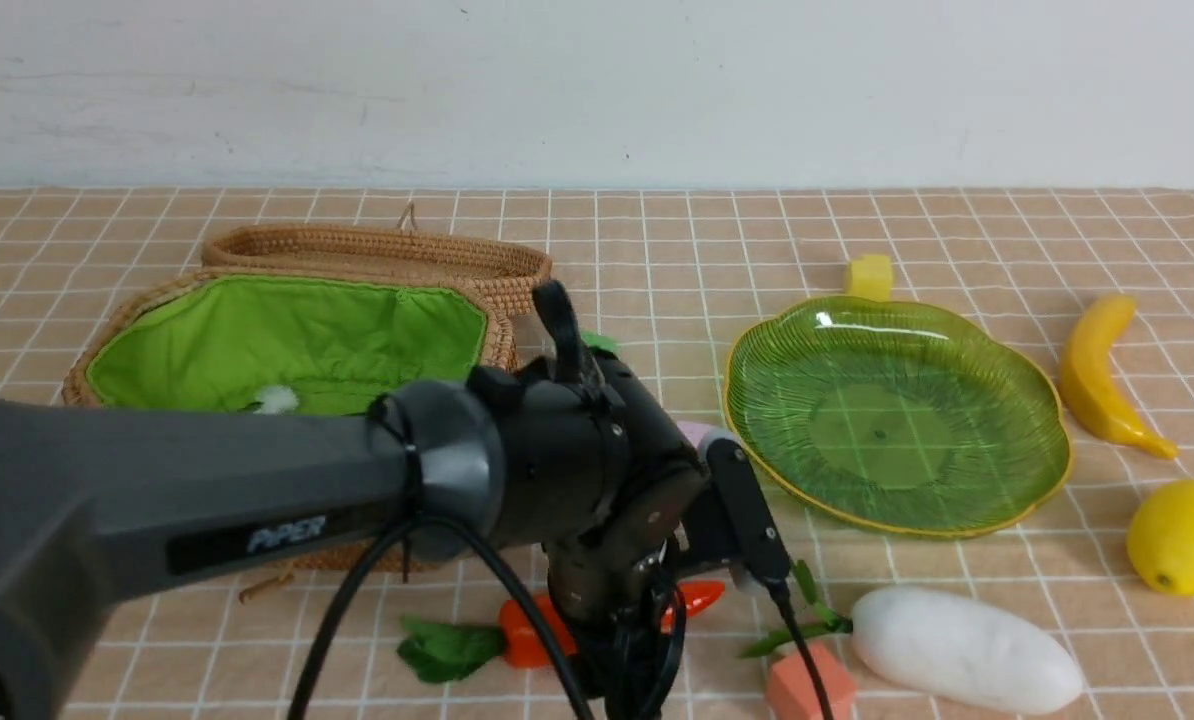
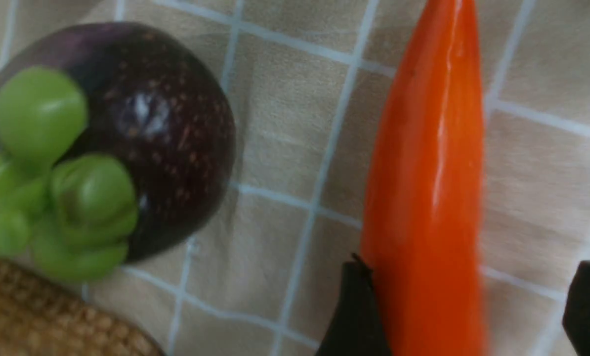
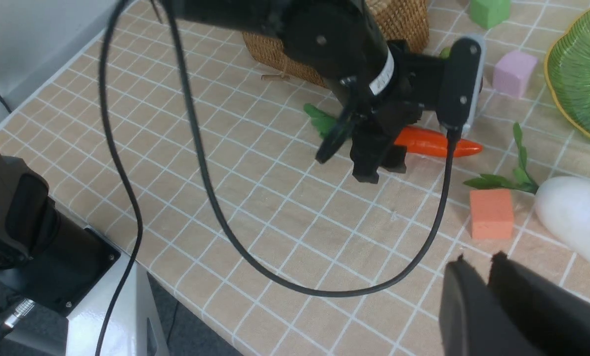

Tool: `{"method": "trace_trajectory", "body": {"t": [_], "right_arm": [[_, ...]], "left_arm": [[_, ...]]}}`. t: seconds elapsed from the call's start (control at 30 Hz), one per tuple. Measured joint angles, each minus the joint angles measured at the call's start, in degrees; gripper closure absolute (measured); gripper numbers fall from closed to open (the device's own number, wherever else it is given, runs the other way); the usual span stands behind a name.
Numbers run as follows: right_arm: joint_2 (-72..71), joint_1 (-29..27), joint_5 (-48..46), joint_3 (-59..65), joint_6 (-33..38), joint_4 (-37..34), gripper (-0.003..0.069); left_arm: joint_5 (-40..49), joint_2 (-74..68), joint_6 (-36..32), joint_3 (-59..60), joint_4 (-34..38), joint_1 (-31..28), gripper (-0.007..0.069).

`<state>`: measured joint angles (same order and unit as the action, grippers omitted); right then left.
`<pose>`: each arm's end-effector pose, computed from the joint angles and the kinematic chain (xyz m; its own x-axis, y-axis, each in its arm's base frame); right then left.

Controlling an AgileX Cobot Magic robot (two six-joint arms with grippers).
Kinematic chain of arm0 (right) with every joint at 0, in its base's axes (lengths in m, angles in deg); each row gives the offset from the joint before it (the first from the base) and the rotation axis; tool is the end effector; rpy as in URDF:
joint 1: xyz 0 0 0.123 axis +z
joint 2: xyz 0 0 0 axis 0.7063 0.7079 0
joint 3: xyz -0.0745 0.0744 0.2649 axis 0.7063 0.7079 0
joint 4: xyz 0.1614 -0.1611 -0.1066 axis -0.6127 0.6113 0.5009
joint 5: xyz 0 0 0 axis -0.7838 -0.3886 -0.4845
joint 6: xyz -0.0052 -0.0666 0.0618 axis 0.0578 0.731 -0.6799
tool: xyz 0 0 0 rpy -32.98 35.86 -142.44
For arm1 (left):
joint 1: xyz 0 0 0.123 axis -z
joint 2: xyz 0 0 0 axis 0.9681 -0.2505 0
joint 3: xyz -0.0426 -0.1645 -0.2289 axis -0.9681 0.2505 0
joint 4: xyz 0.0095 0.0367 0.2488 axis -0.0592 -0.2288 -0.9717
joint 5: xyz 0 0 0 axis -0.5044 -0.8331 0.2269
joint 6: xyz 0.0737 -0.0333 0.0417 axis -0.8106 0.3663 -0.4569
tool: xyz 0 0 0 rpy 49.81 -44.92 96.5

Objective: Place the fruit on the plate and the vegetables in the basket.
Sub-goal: Use the left arm to grab a carrot and put it into the left basket

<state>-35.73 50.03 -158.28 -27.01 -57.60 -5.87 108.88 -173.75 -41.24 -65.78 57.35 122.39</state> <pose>0.0131 0.0570 0.3893 -0.5001 -0.1345 -0.8555 -0.6311 0.7330 0.2537 0.2823 -0.2759 0.1706 -0.2160 0.9646 -0.1509 0.9182 0.2533 0.3044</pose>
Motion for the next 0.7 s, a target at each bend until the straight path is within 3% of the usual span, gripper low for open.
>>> {"method": "trace_trajectory", "body": {"t": [0.13,0.27,0.47,0.7], "right_arm": [[0.00,0.00,0.00,0.00,0.00,0.00,0.0568],[0.00,0.00,0.00,-0.04,0.00,-0.17,0.0568],[0.00,0.00,0.00,-0.04,0.00,-0.17,0.0568],[0.00,0.00,0.00,-0.04,0.00,-0.36,0.0561]], "left_arm": [[-0.86,-1.64,0.71,-0.62,-2.89,0.08,0.0165],[-1.21,-2.22,4.15,-0.79,-4.17,0.38,0.0340],[0.88,-0.35,4.96,-0.38,-4.54,1.24,0.0335],[5.46,16.71,4.90,-0.07,-7.43,3.70,0.0335]]}}
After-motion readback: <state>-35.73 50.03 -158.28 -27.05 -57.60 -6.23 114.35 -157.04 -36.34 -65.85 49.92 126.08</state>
